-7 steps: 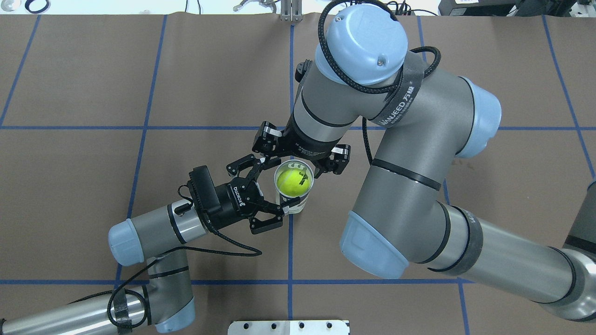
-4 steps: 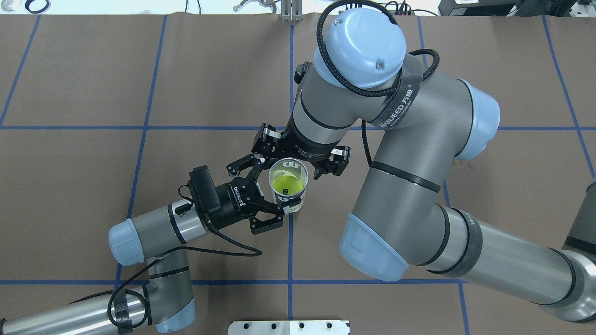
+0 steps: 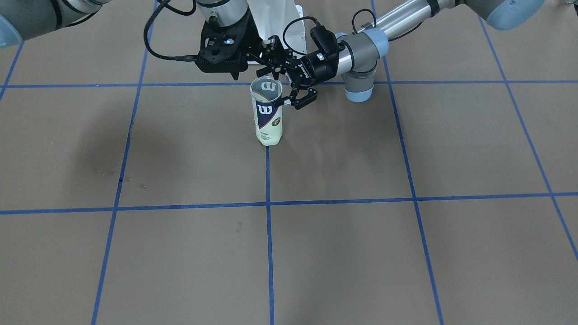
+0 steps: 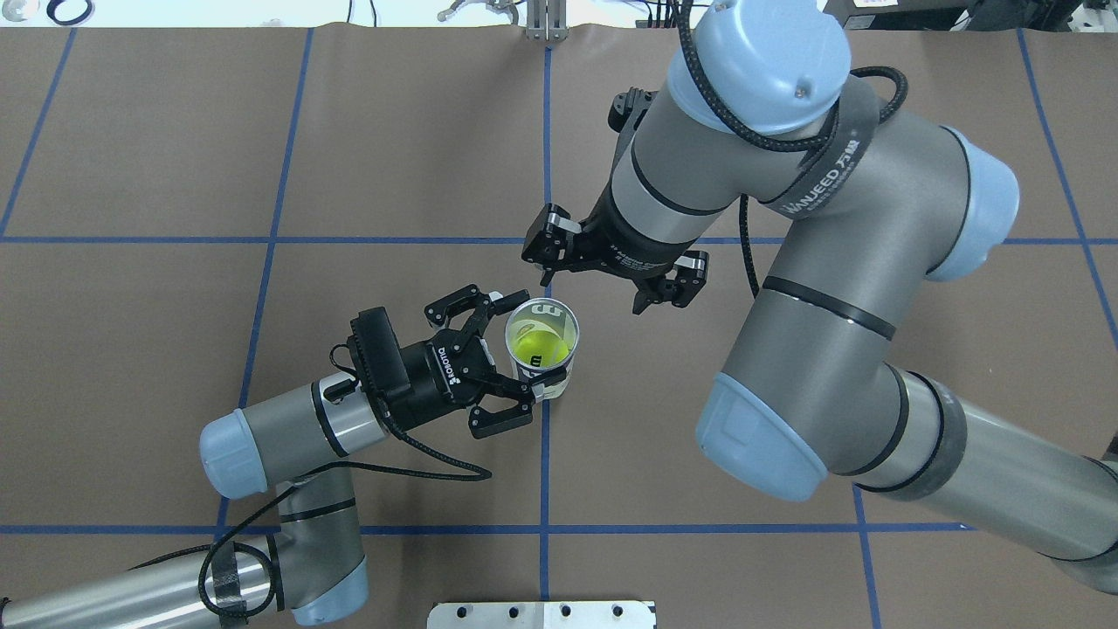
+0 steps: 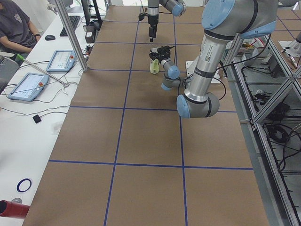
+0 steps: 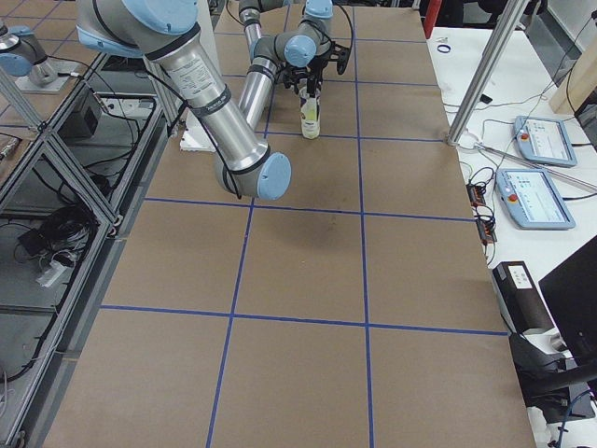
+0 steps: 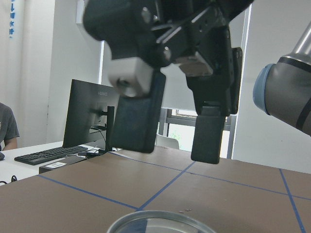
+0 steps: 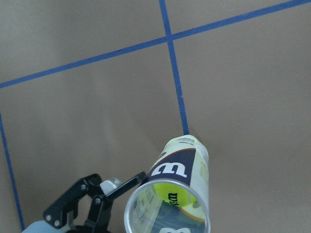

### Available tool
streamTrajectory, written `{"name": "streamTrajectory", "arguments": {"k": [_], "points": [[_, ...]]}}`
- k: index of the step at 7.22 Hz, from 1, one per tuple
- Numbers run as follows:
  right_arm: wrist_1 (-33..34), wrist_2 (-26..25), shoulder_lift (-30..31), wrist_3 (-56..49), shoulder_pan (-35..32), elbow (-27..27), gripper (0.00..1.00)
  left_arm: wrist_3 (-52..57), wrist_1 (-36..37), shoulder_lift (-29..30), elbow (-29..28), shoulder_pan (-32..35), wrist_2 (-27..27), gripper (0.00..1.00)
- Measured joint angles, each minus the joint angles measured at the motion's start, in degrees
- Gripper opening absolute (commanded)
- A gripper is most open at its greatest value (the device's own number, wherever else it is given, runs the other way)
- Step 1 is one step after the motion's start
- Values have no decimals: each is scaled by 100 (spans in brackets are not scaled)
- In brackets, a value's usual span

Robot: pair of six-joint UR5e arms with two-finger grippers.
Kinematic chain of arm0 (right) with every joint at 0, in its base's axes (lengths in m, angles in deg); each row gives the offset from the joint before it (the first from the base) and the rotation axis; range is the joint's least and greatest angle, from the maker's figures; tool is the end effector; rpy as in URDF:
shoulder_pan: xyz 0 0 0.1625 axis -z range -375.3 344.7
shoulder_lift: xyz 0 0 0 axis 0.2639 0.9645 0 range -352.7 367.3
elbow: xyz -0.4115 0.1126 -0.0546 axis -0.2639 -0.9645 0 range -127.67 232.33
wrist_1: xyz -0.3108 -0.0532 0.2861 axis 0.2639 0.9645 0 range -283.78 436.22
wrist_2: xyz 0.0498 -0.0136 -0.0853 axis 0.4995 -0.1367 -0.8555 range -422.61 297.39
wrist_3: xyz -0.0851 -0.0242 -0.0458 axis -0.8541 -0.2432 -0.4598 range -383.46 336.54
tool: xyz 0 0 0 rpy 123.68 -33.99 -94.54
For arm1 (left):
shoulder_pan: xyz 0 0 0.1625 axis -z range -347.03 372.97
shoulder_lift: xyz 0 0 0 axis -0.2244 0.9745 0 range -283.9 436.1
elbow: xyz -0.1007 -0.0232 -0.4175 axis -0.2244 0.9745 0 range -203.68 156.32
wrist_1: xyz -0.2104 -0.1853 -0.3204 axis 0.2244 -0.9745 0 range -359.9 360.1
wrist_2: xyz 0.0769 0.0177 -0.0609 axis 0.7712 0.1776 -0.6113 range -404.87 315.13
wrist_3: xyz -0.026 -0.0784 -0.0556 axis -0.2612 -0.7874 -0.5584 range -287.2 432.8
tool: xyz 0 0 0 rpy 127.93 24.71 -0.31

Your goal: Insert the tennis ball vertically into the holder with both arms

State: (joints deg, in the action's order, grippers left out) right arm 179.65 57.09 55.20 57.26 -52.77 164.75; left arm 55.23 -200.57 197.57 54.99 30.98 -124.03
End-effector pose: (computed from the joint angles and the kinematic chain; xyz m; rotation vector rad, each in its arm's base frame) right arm -0.4190 -0.4269 0.0934 -0.0980 -0.9911 0.2197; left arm 0.5359 -0.3342 0.2507 1.6897 1.5368 0.2849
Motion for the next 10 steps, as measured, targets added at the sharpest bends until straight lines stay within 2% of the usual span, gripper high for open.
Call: {"name": "streamTrajectory", "arguments": {"k": [3, 5, 7, 10], "points": [[-2, 424, 599, -861, -913, 31, 99, -35, 296, -21, 572, 145, 134, 100], [6, 559, 1096, -1906, -1532, -28, 99, -332, 410, -93, 683, 281, 490, 100], [9, 578, 1418, -2896, -2089, -239, 99, -1041, 604, -508, 693, 640, 723, 100], [-44, 551, 1557, -4107, -2672, -858, 99, -2193, 1896, -1230, 701, 1492, 713, 100]]}}
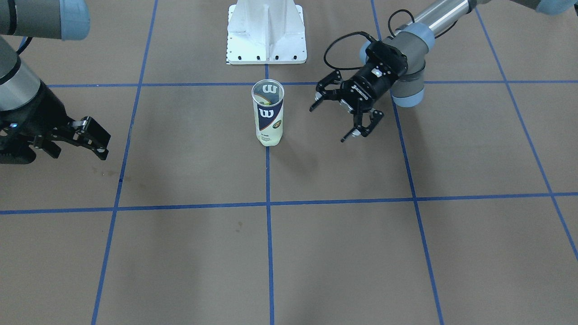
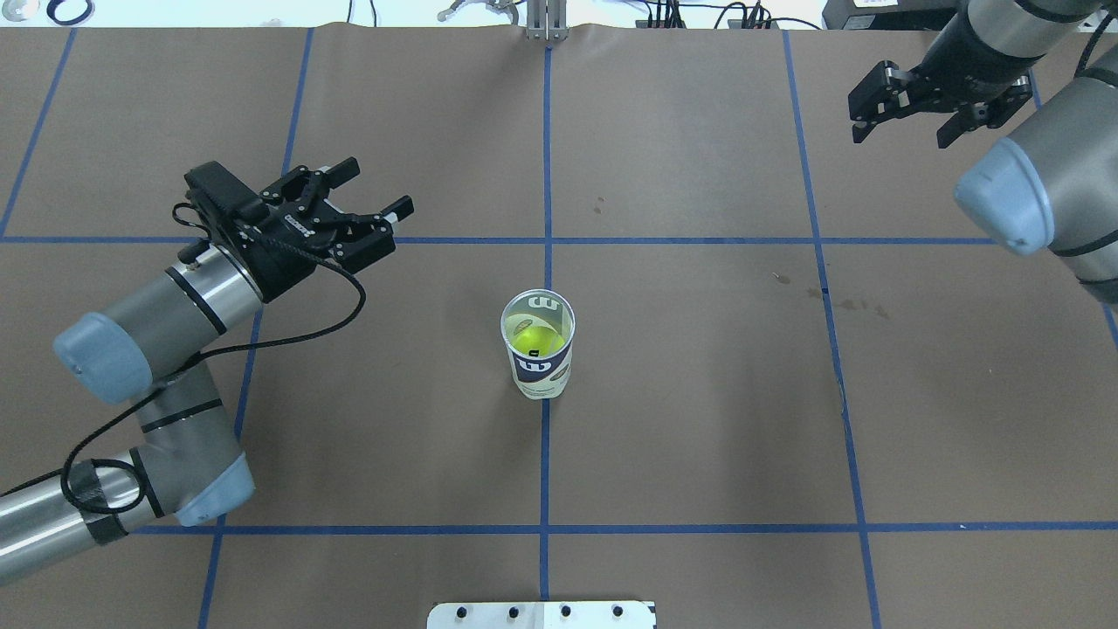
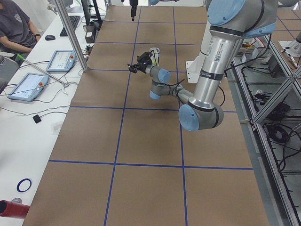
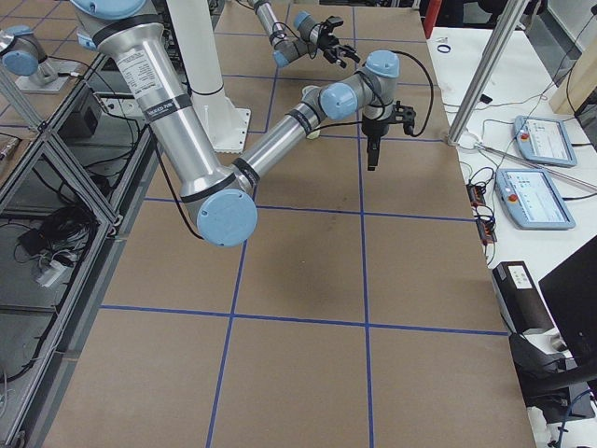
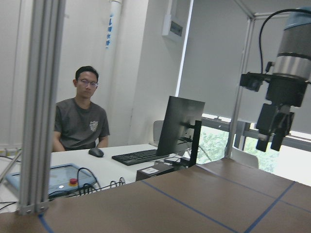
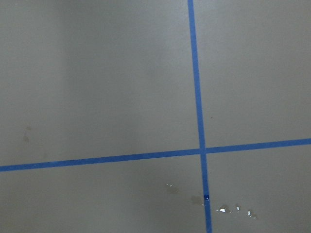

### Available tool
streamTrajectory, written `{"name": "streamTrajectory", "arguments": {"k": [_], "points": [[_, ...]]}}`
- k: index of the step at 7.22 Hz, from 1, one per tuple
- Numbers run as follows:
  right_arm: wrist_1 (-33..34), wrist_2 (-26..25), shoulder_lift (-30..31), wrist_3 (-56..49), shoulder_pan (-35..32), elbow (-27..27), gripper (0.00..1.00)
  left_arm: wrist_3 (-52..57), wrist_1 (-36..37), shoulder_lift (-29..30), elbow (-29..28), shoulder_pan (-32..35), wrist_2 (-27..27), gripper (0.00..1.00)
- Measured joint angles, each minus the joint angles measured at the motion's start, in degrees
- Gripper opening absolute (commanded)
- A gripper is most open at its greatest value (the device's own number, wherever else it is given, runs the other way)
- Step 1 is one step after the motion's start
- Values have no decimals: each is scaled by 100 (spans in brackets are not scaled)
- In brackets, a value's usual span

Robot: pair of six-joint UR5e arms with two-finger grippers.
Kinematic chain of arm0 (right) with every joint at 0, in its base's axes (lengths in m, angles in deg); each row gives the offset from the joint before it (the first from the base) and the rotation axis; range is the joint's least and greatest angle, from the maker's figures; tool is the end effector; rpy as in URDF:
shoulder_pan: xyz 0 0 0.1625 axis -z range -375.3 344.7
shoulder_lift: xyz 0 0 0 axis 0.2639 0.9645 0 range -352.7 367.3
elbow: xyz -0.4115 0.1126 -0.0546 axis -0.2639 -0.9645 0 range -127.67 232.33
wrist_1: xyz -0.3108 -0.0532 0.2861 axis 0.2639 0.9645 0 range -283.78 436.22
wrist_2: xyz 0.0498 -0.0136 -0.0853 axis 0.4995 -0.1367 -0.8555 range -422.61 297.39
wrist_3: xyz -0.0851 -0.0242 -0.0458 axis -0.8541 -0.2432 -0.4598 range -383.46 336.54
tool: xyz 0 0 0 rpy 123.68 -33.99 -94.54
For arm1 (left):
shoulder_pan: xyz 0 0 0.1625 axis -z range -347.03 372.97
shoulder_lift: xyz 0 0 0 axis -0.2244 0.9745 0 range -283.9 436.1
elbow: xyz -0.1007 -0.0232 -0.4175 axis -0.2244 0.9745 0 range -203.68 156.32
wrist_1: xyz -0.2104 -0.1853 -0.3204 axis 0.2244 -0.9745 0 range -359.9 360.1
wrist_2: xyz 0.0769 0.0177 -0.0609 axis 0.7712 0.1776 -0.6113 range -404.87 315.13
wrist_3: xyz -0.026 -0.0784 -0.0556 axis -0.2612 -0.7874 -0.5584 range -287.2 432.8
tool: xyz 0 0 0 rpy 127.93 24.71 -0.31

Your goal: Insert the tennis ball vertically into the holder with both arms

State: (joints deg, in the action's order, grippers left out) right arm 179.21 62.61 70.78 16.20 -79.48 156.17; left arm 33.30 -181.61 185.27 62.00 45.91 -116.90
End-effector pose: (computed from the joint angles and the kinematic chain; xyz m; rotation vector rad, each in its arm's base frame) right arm -0.2045 -0.5966 0.3120 0.0628 -0.7567 0.0830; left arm 0.4096 -0.4610 0.3425 1.3817 1.2245 -0.0778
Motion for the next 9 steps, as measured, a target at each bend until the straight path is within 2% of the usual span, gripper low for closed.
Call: {"name": "streamTrajectory", "arguments": {"k": [1, 2, 3, 5, 8, 9], "points": [[-7, 0, 40, -463, -216, -308, 99, -310, 528, -181, 1, 260, -105, 100], [-39, 15, 57, -836, -423, -609, 99, -435, 1028, -332, 1, 616, -427, 100], [-172, 127, 77, -1158, -664, -937, 99, -476, 1646, -444, 4, 1123, -1045, 100], [-485, 563, 274, -1918, -1156, -1417, 99, -492, 3382, -541, 42, 2278, -2434, 100], [-549, 675, 598, -2668, -1468, -1504, 99, -279, 6671, -547, 787, 3615, -4554, 100], [-551, 680, 658, -2788, -1558, -1511, 99, 317, 7446, -653, 987, 4040, -5052, 100]]}}
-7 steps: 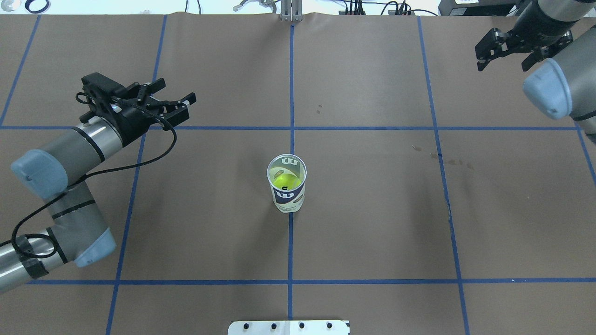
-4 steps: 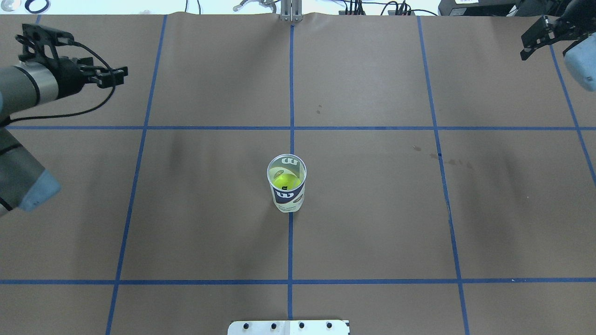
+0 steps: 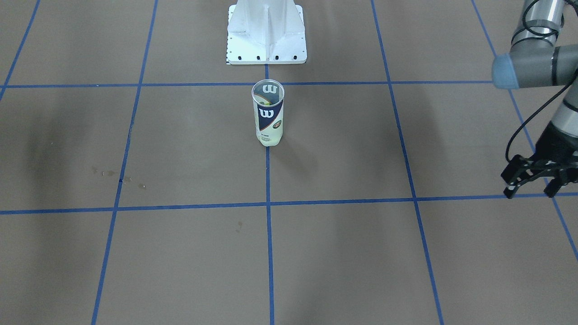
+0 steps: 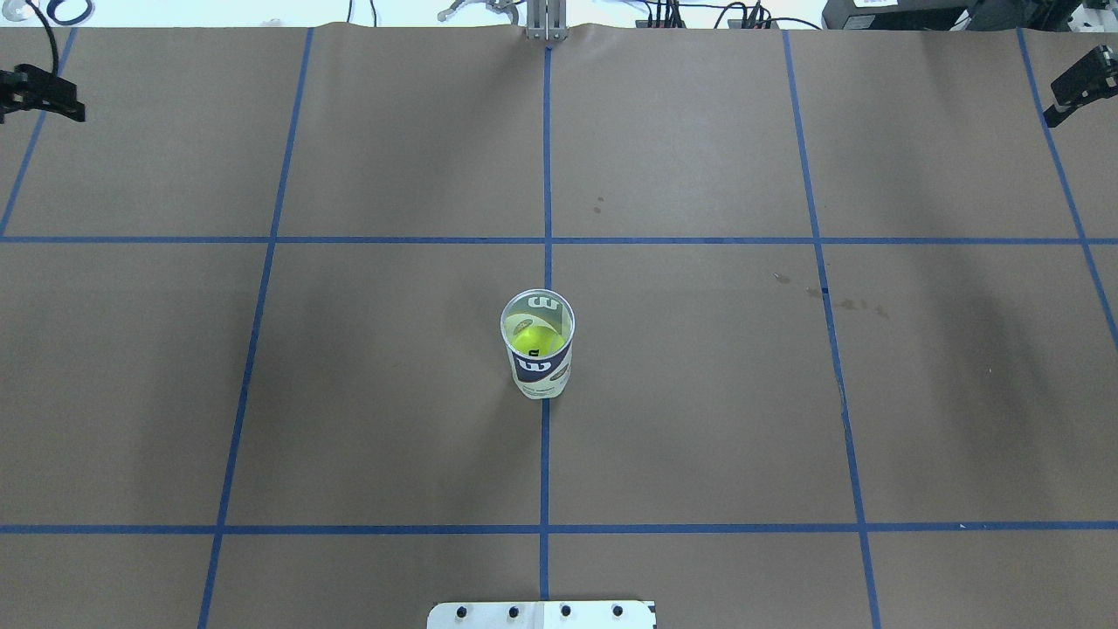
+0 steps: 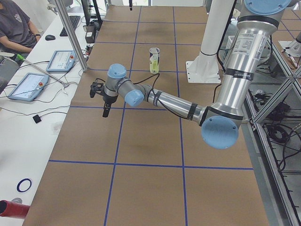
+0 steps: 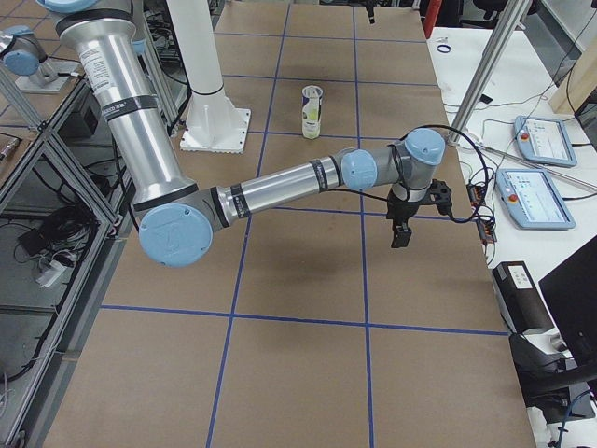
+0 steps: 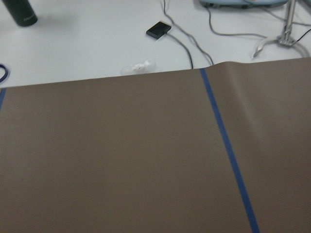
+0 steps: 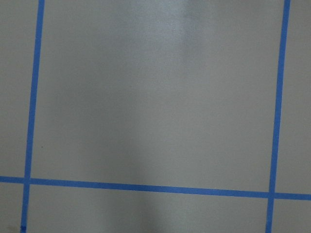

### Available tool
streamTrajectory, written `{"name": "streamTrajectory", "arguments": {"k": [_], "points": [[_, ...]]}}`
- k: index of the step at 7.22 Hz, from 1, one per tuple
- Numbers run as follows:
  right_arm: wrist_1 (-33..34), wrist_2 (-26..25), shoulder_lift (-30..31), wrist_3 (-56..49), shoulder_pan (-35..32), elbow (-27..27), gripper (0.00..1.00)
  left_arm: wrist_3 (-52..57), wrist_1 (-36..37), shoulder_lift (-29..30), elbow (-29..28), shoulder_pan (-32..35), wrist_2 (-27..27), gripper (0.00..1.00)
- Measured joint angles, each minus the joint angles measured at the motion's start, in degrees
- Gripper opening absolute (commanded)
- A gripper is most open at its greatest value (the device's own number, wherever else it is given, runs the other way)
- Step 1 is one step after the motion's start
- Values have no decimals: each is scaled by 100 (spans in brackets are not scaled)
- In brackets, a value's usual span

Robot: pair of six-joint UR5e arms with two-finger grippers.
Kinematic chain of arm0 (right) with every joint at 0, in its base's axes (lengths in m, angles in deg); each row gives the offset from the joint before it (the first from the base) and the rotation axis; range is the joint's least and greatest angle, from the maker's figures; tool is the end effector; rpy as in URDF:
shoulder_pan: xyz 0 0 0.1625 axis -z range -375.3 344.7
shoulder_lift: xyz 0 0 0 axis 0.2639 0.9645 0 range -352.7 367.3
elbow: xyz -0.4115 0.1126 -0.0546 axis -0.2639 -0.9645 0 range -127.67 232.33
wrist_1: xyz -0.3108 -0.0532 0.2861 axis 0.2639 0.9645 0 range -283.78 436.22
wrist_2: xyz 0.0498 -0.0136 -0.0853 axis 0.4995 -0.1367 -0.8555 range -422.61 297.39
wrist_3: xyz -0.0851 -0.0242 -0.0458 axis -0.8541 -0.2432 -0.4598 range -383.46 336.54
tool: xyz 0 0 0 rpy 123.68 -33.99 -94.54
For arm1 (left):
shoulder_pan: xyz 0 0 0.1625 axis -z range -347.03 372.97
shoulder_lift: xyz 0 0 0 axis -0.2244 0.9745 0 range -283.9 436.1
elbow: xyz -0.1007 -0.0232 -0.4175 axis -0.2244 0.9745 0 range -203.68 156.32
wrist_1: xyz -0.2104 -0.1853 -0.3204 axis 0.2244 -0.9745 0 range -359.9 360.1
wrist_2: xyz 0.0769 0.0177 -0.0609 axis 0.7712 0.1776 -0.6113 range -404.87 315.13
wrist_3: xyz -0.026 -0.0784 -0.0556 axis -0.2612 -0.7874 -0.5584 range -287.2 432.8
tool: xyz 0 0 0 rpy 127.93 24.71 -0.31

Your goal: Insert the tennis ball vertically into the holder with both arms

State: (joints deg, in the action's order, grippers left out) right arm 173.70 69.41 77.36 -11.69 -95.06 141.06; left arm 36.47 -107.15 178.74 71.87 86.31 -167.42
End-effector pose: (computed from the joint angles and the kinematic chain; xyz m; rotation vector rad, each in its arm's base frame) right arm -0.0486 -0.6435 0.4907 0.0434 -0.7532 -0.0463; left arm 0.0979 -0.6055 0.4665 0.2933 0.7600 -0.1485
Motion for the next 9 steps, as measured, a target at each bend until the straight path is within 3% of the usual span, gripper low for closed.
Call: {"name": "streamTrajectory", "arguments": {"k": [4, 9], "points": [[-12, -15, 384, -106, -195, 27, 99, 3030, 1709, -734, 210, 1114, -996, 100], [3, -23, 757, -920, -465, 86, 99, 3640, 1862, -1741, 624, 1367, -1256, 100]]}}
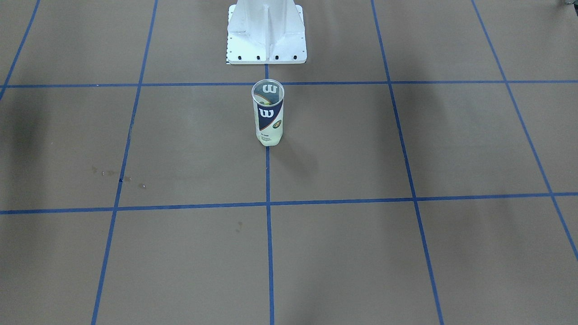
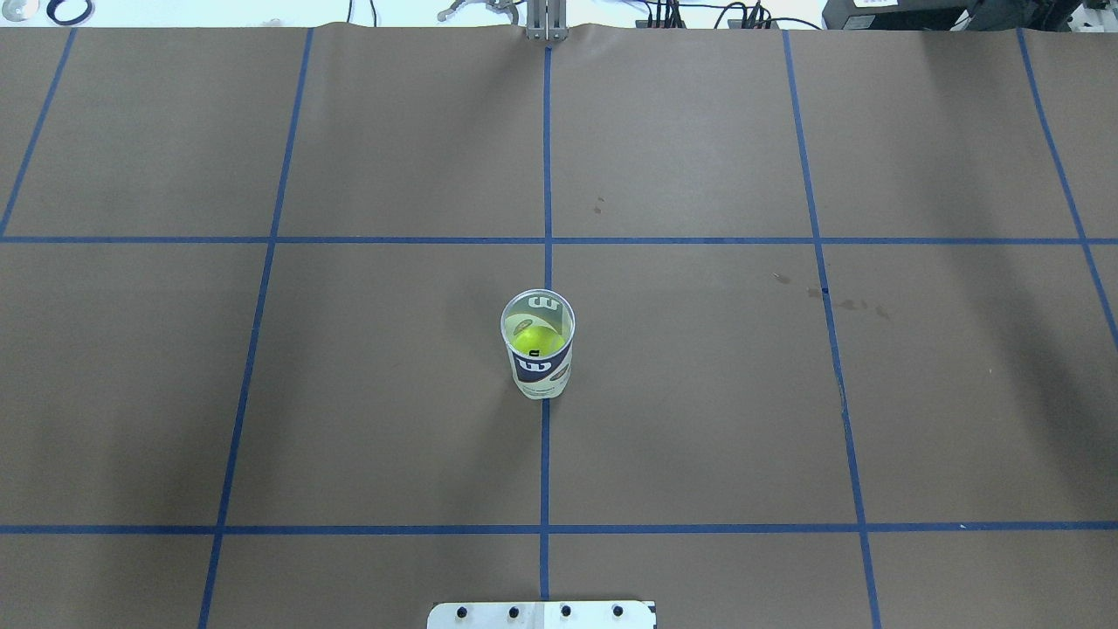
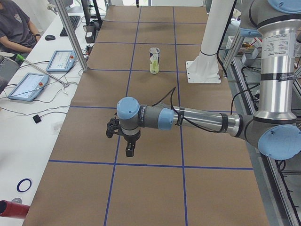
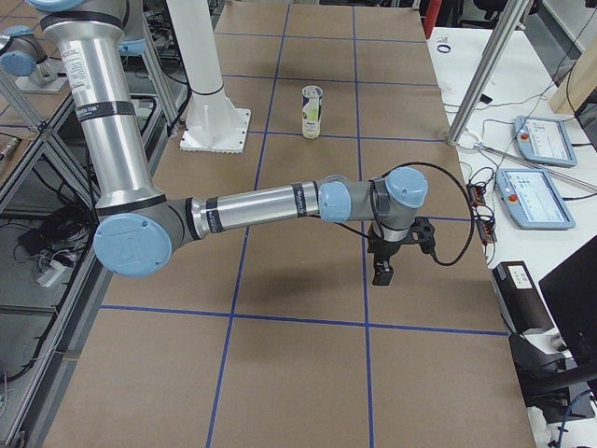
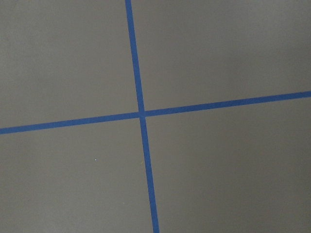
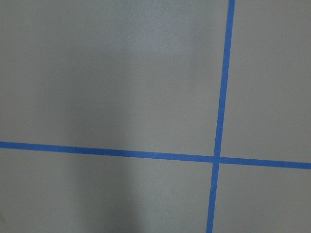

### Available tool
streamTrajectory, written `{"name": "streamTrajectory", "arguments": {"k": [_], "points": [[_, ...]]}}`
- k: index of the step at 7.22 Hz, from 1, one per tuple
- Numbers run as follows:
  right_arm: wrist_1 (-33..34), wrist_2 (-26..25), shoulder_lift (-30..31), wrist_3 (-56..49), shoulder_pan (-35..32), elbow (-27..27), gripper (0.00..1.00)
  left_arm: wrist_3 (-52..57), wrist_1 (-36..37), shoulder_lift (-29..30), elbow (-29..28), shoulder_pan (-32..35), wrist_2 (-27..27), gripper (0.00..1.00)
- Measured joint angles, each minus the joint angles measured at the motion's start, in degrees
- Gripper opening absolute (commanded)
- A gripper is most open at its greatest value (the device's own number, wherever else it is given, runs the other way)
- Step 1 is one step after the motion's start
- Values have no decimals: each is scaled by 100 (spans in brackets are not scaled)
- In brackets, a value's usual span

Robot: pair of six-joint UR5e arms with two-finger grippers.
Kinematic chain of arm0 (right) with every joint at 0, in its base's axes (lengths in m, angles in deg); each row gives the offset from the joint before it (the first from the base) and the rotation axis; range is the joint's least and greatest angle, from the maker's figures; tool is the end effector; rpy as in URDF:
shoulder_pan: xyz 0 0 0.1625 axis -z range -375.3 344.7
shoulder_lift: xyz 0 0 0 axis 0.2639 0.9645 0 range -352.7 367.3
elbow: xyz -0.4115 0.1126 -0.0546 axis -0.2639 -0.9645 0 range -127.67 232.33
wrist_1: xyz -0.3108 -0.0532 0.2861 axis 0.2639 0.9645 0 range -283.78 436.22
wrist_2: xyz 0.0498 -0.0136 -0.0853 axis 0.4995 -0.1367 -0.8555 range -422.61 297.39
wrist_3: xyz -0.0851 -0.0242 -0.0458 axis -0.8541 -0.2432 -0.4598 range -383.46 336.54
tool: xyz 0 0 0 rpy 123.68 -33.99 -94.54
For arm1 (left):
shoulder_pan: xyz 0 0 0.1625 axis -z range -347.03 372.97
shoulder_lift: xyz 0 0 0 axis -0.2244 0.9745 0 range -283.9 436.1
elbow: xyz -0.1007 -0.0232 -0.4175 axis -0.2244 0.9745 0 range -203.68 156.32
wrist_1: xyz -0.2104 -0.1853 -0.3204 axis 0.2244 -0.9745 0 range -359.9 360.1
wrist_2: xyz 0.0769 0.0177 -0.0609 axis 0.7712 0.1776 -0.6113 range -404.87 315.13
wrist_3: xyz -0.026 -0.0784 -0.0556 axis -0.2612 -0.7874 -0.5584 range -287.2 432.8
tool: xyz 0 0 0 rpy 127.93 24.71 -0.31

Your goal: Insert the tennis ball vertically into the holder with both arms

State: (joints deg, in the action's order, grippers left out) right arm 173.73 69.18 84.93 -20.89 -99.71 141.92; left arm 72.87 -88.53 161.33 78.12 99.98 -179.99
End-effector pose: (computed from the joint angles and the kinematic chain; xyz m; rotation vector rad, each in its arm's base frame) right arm 0.0088 -0.5965 0.5652 0.0221 -0.7327 -0.0787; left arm -0.0382 -0.4743 0.6017 0.0738 0.7892 0.0895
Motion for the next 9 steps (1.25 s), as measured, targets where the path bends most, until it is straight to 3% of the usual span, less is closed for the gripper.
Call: {"name": "streamTrajectory", "arguments": {"k": [3, 9], "points": [[19, 17, 100, -70, -112, 72, 99, -35, -14, -229, 92, -13, -191, 100], [3, 54, 699, -74, -111, 748, 99, -294, -22, -220, 30, -27, -444, 100]]}}
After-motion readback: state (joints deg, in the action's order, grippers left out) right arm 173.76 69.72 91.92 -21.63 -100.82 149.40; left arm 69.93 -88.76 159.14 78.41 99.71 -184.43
